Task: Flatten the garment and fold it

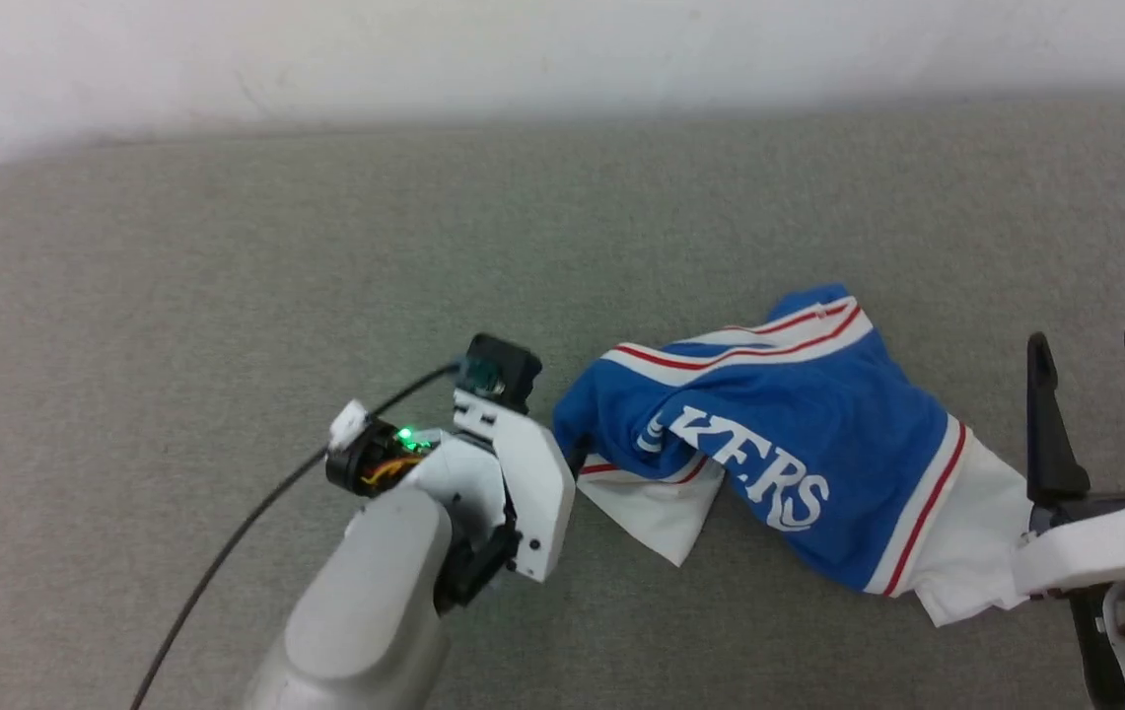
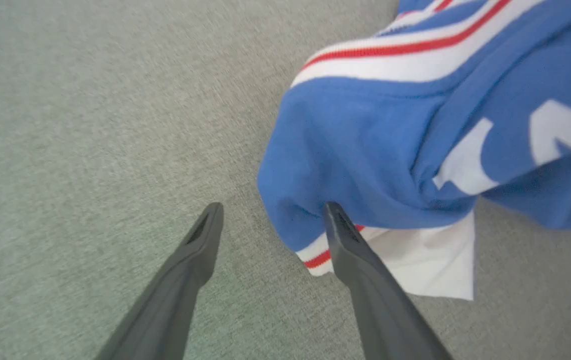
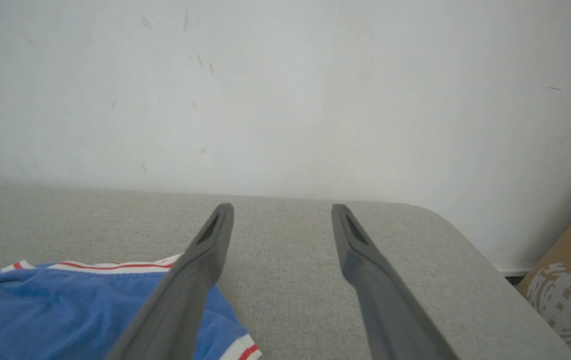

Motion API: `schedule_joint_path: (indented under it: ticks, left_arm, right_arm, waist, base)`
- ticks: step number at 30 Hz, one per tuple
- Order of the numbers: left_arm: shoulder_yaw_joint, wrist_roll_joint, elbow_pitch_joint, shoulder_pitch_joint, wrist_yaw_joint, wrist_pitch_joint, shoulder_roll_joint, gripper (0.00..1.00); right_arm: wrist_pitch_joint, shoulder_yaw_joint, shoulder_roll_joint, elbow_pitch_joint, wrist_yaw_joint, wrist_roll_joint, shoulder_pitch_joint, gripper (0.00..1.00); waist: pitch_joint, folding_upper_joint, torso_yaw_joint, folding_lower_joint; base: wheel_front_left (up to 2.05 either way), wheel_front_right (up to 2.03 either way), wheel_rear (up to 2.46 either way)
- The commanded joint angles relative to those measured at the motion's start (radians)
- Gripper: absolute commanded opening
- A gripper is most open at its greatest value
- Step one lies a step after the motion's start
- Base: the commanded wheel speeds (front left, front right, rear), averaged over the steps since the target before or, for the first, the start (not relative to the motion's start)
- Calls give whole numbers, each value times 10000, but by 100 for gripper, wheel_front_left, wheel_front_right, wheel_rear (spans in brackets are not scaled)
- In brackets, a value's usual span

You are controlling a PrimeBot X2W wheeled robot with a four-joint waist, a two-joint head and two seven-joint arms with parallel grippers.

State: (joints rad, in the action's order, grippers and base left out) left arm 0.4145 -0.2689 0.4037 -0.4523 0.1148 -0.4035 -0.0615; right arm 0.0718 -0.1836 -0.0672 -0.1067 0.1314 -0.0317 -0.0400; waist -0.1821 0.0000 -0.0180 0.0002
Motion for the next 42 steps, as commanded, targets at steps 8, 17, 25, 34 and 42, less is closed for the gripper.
schedule_joint_path:
  ticks: [8,17,25,34,42]
  left_arm:
    - [368,-263,231,-1079,58,-2836,-239,100]
    - [891,-790,260,-1019,131,-3665,-507,0]
    - [435,-1130,-703,-178,-153,-2589,-870,0]
    - [-905,-1599,-2620,601,-829,-2317,-1973,0]
    - [-2030,-1792,-3270,788,-1191,-2232,-3010,0]
  right_arm:
    - [221,174,122,-255,-7,179,-349,100]
    - [468,243,162,2,-7,196,-496,100]
    - [529,277,167,325,-7,198,-454,100]
    - [434,579,169,501,-7,111,-314,100]
    - [479,796,169,562,-7,38,-342,100]
  waist:
    - [-992,0,-755,-2]
    - [-1226,0,-752,-2]
    - [-427,0,-266,-2]
    - [262,0,220,-2]
    - [25,0,196,-2]
  base:
    - [0,0,0]
    - [0,0,0]
    - [0,0,0]
    - [0,0,0]
    - [0,0,0]
